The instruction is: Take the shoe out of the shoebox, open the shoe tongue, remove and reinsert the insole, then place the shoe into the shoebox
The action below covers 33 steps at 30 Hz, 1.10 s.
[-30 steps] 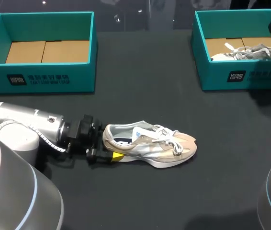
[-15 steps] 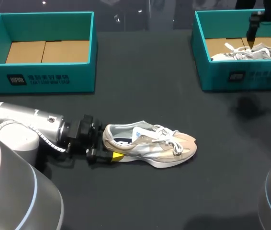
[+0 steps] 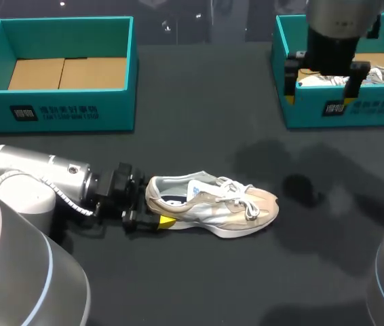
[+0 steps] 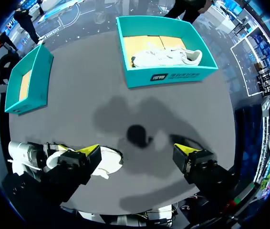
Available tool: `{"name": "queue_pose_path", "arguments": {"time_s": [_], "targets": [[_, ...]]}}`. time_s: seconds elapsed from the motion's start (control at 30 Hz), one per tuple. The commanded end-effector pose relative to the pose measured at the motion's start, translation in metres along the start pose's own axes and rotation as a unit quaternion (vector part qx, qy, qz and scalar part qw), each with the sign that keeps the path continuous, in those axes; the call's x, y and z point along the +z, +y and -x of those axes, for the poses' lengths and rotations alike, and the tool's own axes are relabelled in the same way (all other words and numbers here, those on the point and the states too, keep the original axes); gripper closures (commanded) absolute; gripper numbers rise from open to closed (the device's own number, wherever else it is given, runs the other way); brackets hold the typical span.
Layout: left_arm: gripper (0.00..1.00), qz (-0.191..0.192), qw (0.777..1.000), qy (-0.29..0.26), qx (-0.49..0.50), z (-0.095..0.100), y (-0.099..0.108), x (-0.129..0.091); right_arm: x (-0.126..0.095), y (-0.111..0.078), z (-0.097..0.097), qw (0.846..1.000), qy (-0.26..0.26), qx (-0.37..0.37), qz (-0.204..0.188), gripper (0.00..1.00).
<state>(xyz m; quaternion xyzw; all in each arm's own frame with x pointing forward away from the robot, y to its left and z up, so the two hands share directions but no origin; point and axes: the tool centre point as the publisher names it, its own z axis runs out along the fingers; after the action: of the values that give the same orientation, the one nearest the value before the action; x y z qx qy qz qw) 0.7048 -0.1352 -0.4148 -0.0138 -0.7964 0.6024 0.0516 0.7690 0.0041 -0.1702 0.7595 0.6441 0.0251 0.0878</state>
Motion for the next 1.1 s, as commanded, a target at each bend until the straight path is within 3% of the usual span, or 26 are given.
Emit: {"name": "queue_pose_path", "arguments": {"time_s": [0.03, 0.3, 0.7, 0.83, 1.1], "targets": [[1.0, 0.0, 1.0, -0.001, 0.0, -0.001, 0.001, 0.002, -0.002, -0.021, -0.042, 0.999, -0.035, 0.006, 0.024, 0.0], [1.0, 0.0, 1.0, -0.001, 0.0, -0.001, 0.001, 0.002, -0.001, -0.042, -0.093, 0.999, -0.042, 0.012, 0.023, 0.0], [1.0, 0.0, 1.0, -0.001, 0.0, -0.001, 0.001, 0.002, 0.01, -0.068, -0.143, 0.999, -0.044, 0.029, 0.012, 0.0], [1.0, 0.0, 1.0, -0.001, 0.0, -0.001, 0.001, 0.002, 0.018, -0.078, -0.157, 0.998, -0.042, 0.036, -0.005, 0.0], [1.0, 0.0, 1.0, -0.001, 0.0, -0.001, 0.001, 0.002, 0.018, -0.078, -0.157, 0.998, -0.042, 0.036, -0.005, 0.0]]}}
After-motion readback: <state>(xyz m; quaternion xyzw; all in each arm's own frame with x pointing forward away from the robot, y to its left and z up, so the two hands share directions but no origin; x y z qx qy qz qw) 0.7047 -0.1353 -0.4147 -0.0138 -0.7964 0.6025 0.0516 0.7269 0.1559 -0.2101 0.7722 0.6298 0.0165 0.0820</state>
